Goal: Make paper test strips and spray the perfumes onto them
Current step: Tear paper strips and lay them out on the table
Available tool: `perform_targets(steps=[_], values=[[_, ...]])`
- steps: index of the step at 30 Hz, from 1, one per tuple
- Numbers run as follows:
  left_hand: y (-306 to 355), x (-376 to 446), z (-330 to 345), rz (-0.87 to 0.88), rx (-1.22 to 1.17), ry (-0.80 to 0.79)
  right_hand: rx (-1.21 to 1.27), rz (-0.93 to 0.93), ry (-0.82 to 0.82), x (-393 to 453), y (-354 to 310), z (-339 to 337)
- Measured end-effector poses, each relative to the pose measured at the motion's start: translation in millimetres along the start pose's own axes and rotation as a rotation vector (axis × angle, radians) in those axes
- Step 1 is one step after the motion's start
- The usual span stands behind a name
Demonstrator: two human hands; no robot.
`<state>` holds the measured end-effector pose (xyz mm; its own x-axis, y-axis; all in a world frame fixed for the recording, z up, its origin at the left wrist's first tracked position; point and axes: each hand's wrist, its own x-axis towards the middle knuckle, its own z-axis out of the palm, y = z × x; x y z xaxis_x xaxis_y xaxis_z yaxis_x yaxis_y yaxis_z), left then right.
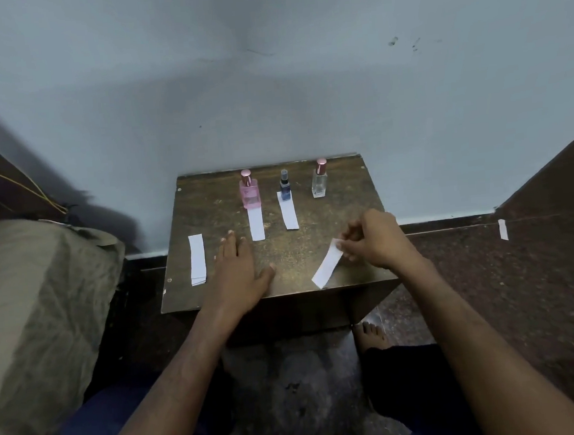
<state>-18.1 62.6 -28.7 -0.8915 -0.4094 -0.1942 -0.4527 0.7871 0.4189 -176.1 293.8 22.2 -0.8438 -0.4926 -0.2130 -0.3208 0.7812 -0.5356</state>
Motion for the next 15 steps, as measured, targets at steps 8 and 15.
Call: perform_targets(steps=[8, 15], values=[[25, 4, -8, 0.305, -0.092, 0.231, -0.131, -0.120, 0.028, 20, 7, 17], [45, 21, 5, 0.413, -0.091, 0.196, -0.050, -0.179, 0.093, 36, 5, 19]])
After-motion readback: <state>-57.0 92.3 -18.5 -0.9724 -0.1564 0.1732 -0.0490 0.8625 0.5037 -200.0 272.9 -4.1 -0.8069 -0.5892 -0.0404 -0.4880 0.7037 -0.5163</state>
